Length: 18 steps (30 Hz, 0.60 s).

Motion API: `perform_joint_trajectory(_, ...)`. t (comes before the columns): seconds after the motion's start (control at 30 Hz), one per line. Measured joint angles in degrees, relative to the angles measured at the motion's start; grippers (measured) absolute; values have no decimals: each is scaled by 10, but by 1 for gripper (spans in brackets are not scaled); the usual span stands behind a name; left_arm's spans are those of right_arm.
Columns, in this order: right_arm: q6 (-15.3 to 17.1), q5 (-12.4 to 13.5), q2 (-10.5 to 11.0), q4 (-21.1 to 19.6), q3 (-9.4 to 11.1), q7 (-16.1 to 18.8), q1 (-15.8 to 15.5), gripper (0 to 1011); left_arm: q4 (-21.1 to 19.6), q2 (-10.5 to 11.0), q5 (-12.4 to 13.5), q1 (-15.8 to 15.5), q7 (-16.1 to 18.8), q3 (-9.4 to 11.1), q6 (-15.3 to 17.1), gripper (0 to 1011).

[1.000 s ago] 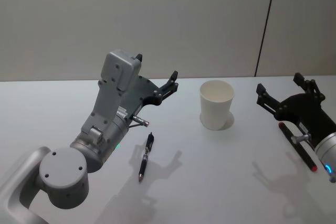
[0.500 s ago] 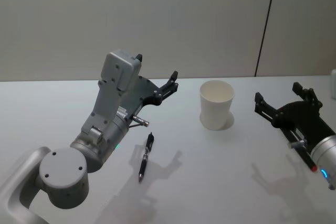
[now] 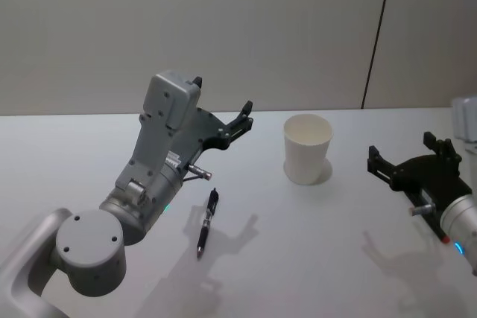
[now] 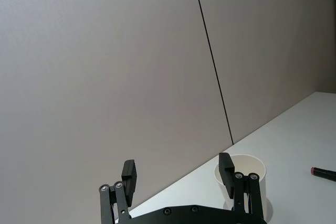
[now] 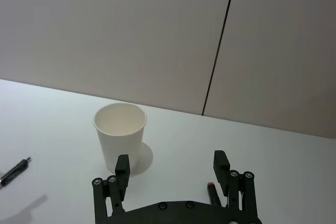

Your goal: Place the pen into the pen holder.

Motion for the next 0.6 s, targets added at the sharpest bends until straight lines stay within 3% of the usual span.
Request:
perform_joint_trajectory(0.33,62,-20,-7,5,4,-4,19,1001,0,0,0,0,0,0,0,1003)
perform_joint_trajectory(0.6,93,-40,-13,23,6,0,38,1002,0,0,0,0,0,0,0,1003)
